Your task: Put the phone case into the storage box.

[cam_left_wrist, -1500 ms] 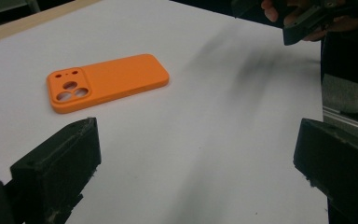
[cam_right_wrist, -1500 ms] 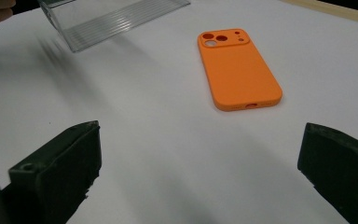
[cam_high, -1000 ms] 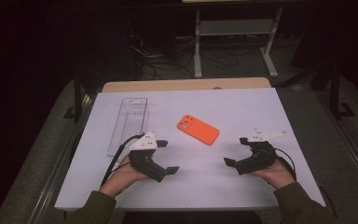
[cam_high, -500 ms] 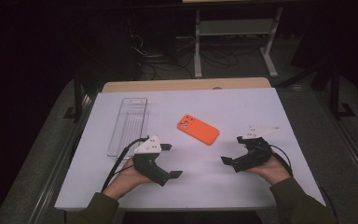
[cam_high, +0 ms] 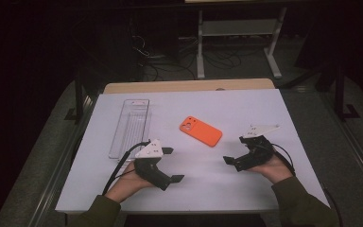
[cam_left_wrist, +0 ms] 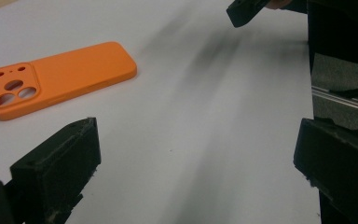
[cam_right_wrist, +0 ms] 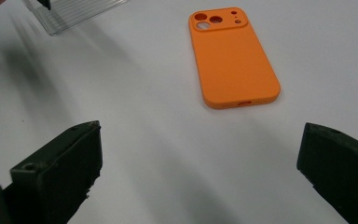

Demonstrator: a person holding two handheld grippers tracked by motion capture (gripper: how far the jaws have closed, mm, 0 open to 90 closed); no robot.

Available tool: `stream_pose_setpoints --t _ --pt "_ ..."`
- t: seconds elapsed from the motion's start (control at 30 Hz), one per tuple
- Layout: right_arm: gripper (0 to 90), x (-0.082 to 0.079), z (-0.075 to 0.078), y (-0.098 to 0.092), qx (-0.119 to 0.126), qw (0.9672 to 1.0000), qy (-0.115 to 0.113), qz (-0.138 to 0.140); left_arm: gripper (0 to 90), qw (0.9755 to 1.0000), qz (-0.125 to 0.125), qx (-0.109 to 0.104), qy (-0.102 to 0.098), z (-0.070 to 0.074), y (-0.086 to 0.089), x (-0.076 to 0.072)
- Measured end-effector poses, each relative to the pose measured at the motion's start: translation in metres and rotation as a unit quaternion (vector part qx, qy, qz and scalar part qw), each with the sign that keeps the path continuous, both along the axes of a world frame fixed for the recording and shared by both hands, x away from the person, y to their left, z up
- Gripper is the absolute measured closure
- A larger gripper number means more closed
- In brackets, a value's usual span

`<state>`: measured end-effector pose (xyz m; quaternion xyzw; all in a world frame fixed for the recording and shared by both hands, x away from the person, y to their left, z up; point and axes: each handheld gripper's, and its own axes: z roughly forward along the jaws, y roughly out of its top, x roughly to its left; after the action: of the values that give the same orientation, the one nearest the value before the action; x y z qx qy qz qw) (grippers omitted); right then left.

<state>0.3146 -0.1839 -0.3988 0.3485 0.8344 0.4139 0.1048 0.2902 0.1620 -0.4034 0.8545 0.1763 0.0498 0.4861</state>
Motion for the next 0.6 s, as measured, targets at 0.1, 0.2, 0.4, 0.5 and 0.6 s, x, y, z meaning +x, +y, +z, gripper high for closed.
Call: stream_pose_setpoints --t 0.1,0.2,0.4,0.5,0.6 --pt "0.0 0.003 0.000 0.001 -0.001 1.0000 0.001 0.002 0.1 1.0000 -0.002 0.001 0.000 -0.001 0.000 0.000" --pt "0.0 0.006 0.001 0.002 0.001 1.0000 0.003 -0.002 0.1 1.0000 0.000 0.001 0.002 -0.001 0.001 0.000" --pt "0.0 0.010 0.003 0.004 -0.001 1.0000 0.001 0.000 0.1 1.0000 -0.004 0.002 -0.001 -0.002 0.001 0.001" --pt "0.0 0.012 0.004 0.005 0.000 1.0000 0.001 0.000 0.1 1.0000 -0.005 0.001 0.000 -0.002 0.000 0.001" --pt "0.0 0.014 0.004 0.006 -0.001 1.0000 -0.001 0.001 0.1 1.0000 -0.007 0.004 0.000 -0.003 0.000 0.001"
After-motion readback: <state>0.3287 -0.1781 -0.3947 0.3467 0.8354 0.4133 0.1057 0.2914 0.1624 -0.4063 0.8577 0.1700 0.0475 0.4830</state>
